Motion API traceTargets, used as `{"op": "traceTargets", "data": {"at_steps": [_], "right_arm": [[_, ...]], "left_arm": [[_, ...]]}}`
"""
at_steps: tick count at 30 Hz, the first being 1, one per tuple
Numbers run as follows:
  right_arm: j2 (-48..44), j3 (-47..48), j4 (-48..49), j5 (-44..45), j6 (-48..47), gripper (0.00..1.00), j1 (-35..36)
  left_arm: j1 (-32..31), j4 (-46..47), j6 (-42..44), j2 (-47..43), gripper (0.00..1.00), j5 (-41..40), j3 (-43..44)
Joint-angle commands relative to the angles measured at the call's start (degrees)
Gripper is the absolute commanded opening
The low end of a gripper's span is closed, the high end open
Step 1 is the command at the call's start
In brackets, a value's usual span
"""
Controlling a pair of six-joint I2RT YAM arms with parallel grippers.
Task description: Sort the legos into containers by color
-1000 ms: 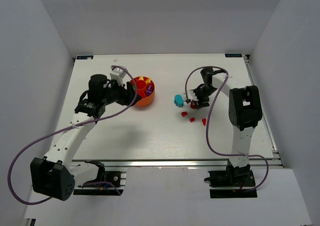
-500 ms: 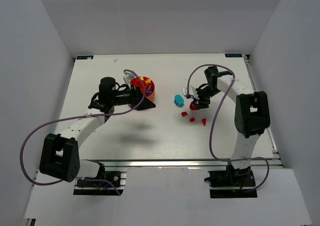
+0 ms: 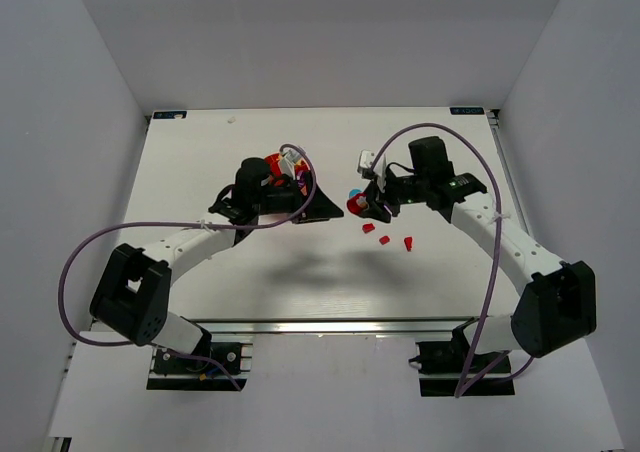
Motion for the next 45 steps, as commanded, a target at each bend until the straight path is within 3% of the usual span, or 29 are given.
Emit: {"op": "traceTargets", "data": {"at_steps": [1,10,16,19,20,23,25,27,29,31,34,38,39,40,41,43,45], "right_arm": [[-1.51,-1.47,5.48,3.4,7.94,0.0,1.44],[-3.0,-1.38,5.3,6.65,7.07,0.0,5.04],[-3.09,-1.21,5.31,8.06,6.63,0.0,6.97],[-3.26,-1.12,5.48,9.29,6.63,0.0,7.15],[-3.26,-1.2,5.57,9.55,6.63,0.0,7.24],[-3.44,-1.38,5.83,10.43,6.8,0.0,7.24],[-3.7,-1.73,6.45,11.48,7.06,0.24,7.33],[-4.05,-2.61,6.88,12.36,6.98,0.6,7.42],[-4.23,-3.31,7.41,14.29,7.41,0.86,7.15],[-4.84,-3.93,8.47,17.44,7.77,0.89,6.71],[-7.12,-7.35,11.97,22.45,9.08,0.89,6.27],[-11.95,-14.63,22.85,33.0,17.93,0.89,5.13],[-12.4,-15.09,23.23,33.54,18.49,0.85,4.78],[-12.84,-15.27,23.41,33.81,19.1,0.69,3.56],[-12.93,-15.27,23.15,33.64,19.63,0.38,3.11],[-13.54,-15.01,22.45,31.28,21.04,0.15,1.89],[-13.81,-14.83,21.48,29.86,22.35,0.0,0.39]], "left_arm": [[-1.78,0.45,-3.86,0.36,0.9,-5.18,3.54],[-4.86,-0.52,-4.74,4.57,0.9,-8.43,8.64],[-5.92,-3.24,-4.56,6.6,0.81,-10.02,10.93],[-5.92,-3.77,-4.3,7.39,0.63,-9.93,11.63],[-5.92,-3.95,-4.3,7.39,0.48,-9.93,11.72],[-5.92,-4.57,-3.86,7.48,0.27,-9.84,11.9],[-5.92,-6.4,-2.37,7.48,0.09,-10.54,12.69],[-5.92,-8.86,-0.44,7.4,0.0,-11.5,15.05],[-5.92,-14.83,3.86,7.04,0.0,-13.95,17.51],[-4.78,-22.18,9.13,6.26,0.0,-16.16,21.9],[-3.55,-33.51,17.2,5.29,0.0,-27.74,29.26],[-2.05,-41.73,24.33,6.07,0.0,-41.18,36.41],[-1.18,-43.14,24.96,6.69,0.0,-42.96,37.64],[-0.13,-45.15,25.75,7.21,0.0,-43.32,39.39],[-0.12,-45.96,26.46,8.18,0.0,-46.55,40.11],[1.46,-46.75,27.69,8.89,0.0,-49.47,40.81],[2.86,-46.93,28.39,9.94,0.0,-51.32,41.43]]}}
